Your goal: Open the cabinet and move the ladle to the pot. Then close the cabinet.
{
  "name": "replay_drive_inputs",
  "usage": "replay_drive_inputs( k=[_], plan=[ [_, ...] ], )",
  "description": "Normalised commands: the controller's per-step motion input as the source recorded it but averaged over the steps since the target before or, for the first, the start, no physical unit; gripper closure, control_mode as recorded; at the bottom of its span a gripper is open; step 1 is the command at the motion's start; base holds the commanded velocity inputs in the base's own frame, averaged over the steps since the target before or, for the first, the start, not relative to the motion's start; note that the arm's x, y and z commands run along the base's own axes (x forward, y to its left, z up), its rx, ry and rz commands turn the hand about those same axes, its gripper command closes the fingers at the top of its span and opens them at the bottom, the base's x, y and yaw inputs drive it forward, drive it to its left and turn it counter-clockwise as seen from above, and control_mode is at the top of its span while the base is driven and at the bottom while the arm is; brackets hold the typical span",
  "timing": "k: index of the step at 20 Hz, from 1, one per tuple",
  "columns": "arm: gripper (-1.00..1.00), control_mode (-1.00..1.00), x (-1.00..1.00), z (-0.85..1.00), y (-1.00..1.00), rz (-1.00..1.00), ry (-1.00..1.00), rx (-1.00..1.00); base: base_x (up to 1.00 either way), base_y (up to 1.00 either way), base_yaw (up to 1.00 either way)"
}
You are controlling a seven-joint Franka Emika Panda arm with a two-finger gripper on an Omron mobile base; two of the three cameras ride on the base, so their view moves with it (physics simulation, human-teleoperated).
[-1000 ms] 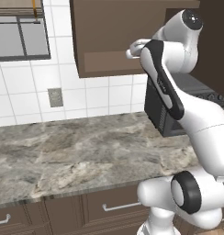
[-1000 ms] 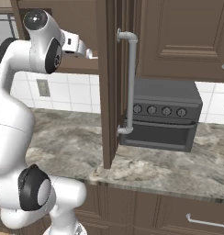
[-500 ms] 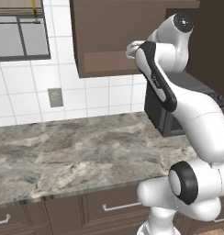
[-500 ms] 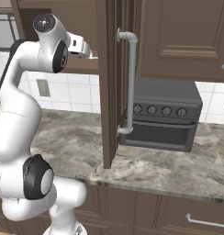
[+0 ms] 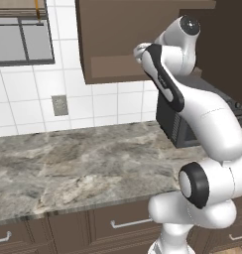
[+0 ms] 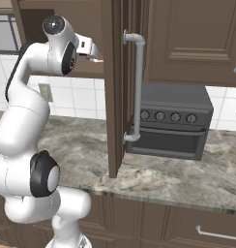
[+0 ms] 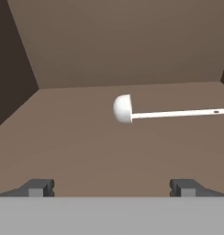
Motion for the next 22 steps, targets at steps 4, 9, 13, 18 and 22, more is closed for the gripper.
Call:
replay_drive_inputs(
  k=[4,9,13,18,22],
  plan=[
    [-1.0,-1.0,0.22,0.0,0.0,0.0,0.0,0.0,0.0,0.0,0.0],
    [-1.0,-1.0,0.25,0.0,-0.01,0.0,0.0,0.01,0.0,0.0,0.0],
    [-1.0,-1.0,0.23,-0.05,-0.02,0.0,0.0,0.01,0.0,0.0,0.0],
    [-1.0,-1.0,0.26,-0.08,-0.01,0.0,0.0,0.0,0.0,0.0,0.0],
    [-1.0,-1.0,0.21,-0.05,0.0,0.0,0.0,0.0,0.0,0.0,0.0]
  ],
)
